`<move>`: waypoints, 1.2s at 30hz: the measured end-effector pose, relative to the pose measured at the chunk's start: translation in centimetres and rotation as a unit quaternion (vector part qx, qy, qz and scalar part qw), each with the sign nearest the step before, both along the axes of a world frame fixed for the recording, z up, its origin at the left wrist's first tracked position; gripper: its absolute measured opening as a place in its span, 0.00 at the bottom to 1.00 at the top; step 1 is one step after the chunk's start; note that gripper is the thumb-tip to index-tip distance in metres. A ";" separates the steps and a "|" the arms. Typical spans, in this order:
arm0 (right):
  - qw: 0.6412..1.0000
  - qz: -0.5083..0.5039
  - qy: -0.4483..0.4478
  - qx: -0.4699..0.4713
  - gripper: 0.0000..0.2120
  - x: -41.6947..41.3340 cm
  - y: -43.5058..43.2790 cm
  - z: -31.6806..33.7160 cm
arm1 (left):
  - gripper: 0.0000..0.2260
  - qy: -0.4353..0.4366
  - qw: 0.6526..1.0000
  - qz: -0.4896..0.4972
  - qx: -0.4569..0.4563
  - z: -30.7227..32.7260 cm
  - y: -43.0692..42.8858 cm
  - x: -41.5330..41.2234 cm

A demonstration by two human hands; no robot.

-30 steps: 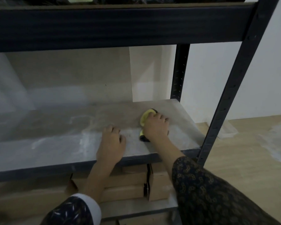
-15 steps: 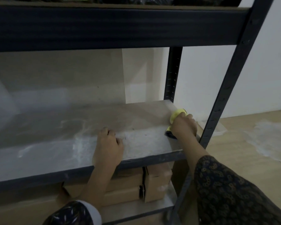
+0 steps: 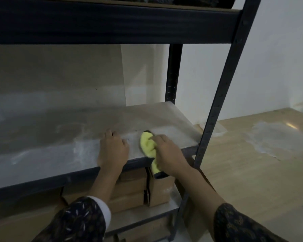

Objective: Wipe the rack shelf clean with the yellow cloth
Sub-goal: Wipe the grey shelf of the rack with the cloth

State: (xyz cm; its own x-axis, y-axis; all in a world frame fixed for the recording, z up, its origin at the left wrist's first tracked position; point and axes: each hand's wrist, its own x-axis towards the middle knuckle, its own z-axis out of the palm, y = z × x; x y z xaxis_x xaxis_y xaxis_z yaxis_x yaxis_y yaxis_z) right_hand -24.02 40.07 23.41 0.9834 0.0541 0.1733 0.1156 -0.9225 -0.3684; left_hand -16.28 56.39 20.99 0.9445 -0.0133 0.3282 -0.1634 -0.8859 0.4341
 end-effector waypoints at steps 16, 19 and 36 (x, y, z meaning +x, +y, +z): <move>0.979 -0.143 -0.067 -0.129 0.18 2.4 1.7 -0.6 | 0.12 -0.169 0.976 0.116 0.075 0.6 18.7 -6.3; 0.985 -0.095 -0.069 -0.126 0.16 2.2 6.6 -0.7 | 0.14 -0.185 0.971 0.091 0.117 -0.5 20.6 -6.6; 0.975 -0.193 -0.113 0.003 0.17 2.1 16.5 0.6 | 0.23 -0.126 0.985 -0.028 0.116 -0.6 27.2 -7.3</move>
State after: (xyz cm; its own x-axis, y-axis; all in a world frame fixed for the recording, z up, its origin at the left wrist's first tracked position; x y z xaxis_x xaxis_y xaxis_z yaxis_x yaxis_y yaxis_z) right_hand -21.93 56.59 24.05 0.8666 -0.3141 0.3877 -0.1611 -0.9115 -0.3784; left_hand -23.56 83.61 20.36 0.8294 -0.1651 0.5337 -0.2908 -0.9433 0.1602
